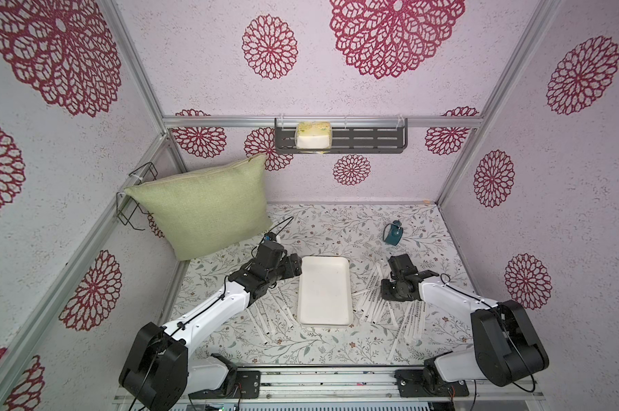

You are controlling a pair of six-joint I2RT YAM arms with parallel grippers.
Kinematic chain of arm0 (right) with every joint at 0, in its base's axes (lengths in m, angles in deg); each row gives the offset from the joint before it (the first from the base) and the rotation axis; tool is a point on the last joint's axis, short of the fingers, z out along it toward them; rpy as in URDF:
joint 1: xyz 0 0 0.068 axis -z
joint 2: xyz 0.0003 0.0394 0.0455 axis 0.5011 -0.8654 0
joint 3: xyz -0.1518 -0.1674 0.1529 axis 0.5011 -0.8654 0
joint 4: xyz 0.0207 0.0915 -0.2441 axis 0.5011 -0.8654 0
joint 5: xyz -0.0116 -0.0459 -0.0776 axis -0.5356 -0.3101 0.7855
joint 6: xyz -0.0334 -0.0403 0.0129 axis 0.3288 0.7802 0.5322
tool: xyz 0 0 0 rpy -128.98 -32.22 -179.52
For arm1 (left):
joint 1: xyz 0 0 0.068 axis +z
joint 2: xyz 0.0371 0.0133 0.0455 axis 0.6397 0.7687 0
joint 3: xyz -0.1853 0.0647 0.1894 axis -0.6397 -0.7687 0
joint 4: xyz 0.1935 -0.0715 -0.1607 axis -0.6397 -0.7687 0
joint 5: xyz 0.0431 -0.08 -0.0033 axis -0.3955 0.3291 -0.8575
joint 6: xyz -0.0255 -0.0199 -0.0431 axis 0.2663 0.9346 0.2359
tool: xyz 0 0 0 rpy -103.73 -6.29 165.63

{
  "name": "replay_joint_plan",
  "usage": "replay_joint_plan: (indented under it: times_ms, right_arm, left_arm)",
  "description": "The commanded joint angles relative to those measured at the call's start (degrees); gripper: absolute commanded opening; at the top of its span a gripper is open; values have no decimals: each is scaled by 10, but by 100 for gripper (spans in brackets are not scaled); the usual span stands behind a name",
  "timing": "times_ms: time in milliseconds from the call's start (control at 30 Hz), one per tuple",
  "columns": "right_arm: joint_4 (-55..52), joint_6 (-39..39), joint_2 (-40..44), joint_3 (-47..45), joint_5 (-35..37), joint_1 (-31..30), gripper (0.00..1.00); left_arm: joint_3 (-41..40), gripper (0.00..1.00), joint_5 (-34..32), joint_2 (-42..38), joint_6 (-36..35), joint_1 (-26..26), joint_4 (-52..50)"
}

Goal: Put the straws into the storage box
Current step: Pick up the straw from the center of the board, then place the straw in the storage box.

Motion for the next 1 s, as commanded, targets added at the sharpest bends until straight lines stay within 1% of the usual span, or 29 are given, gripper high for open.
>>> replay_joint_plan:
  times_ms: [0, 100, 267, 400, 533, 633, 733, 800, 867, 967]
  right_arm:
    - [5, 16, -3, -1, 7, -1, 27]
    - [7, 18, -4, -2, 12, -1, 28]
    - [14, 19, -6, -2, 10, -2, 20]
    - [-8, 14, 14, 13, 6, -9, 14]
    - [-52, -12, 46, 45, -24, -29, 10]
    - [-84, -35, 57, 71, -53, -50, 8]
    - [-106, -67, 57, 97, -87, -81, 6]
    - [-90, -111, 50, 123, -123, -120, 5]
    - [-52, -168, 24, 157, -143, -174, 4]
    - [34, -257, -40, 207, -123, -257, 2]
  left_arm:
    - [-8, 82, 22, -4, 9, 12, 27]
    - [-15, 81, 27, -4, 13, 16, 35]
    - [-26, 79, 34, -4, 21, 22, 46]
    - [-37, 76, 39, -14, 30, 36, 45]
    - [-62, 75, 59, -28, 52, 62, 54]
    - [-76, 75, 71, -38, 61, 67, 61]
    - [-84, 74, 79, -46, 66, 67, 56]
    - [-93, 73, 73, -57, 71, 68, 53]
    - [-93, 70, 43, -78, 75, 70, 30]
    - [-76, 64, 4, -122, 77, 103, -44]
